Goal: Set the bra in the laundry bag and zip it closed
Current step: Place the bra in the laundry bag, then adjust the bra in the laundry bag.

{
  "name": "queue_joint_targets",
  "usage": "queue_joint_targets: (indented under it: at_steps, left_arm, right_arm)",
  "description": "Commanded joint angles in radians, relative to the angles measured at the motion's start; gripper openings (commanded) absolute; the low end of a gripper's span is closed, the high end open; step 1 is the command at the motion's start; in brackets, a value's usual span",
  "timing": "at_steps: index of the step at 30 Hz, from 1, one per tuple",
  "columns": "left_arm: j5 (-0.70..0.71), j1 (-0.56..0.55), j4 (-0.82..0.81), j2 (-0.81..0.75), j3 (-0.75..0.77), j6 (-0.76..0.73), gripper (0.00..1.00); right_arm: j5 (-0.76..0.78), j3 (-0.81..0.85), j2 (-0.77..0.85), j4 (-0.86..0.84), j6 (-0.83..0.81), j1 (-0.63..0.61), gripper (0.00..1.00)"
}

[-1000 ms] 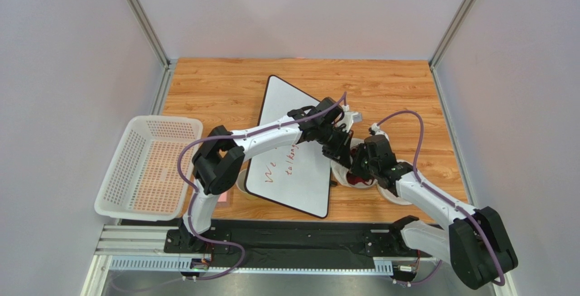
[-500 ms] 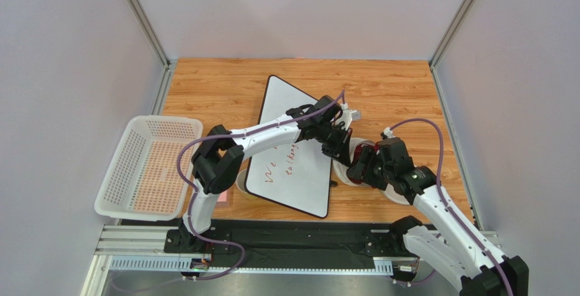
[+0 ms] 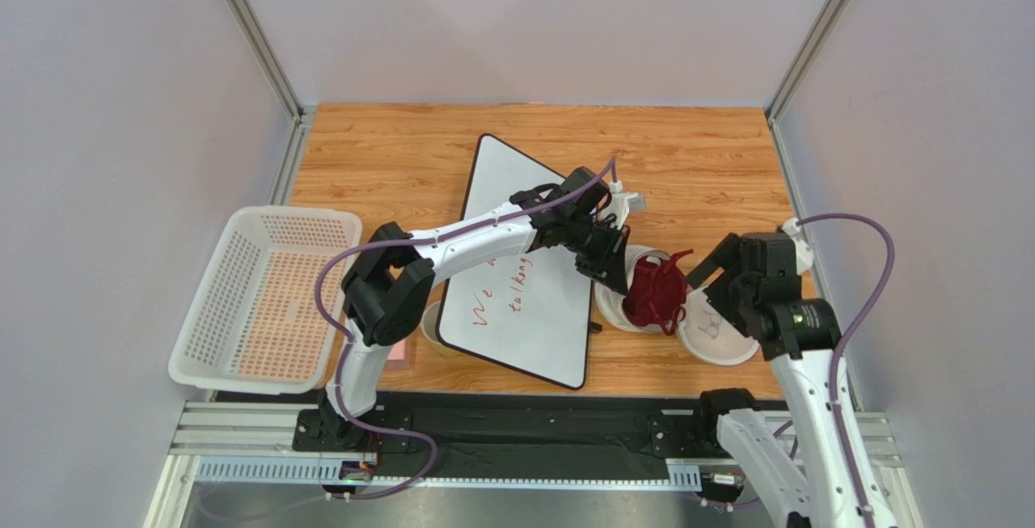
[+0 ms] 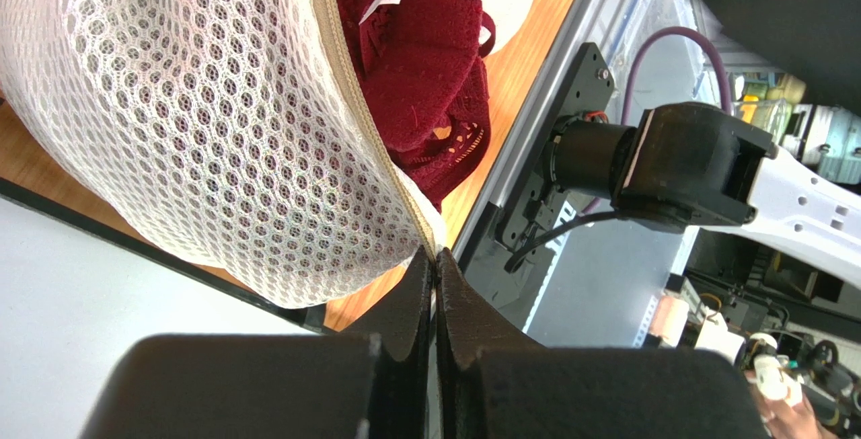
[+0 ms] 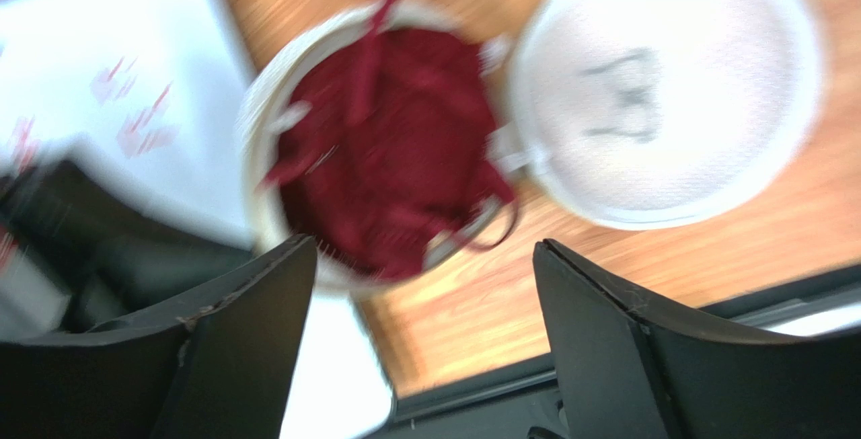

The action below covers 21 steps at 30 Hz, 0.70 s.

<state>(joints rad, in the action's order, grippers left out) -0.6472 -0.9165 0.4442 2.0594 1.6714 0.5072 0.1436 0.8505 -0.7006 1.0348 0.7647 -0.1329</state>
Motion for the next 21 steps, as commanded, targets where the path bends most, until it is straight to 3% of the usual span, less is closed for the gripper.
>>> queue_joint_targets:
  at_steps: [1, 5, 13, 21]
  left_arm:
    - [-0.028, 0.002, -0.021, 0.002, 0.045, -0.024, 0.00]
    - [-0.037, 0.002, -0.021, 0.005, 0.051, -0.032, 0.00]
    - [-0.063, 0.001, -0.035, 0.015, 0.051, -0.021, 0.00]
    - [-0.077, 0.002, -0.045, 0.013, 0.050, -0.016, 0.00]
  right_arm:
    - [0.037, -0.057, -0.101, 0.001, -0.028, 0.276, 0.82]
    - [0.140, -0.105, -0.143, -0.015, -0.041, 0.418, 0.83]
    - [0.309, -0.143, -0.250, -0.024, 0.100, 0.457, 0.74]
    - [0.222, -0.255, -0.381, -0.212, 0.073, 0.581, 0.70]
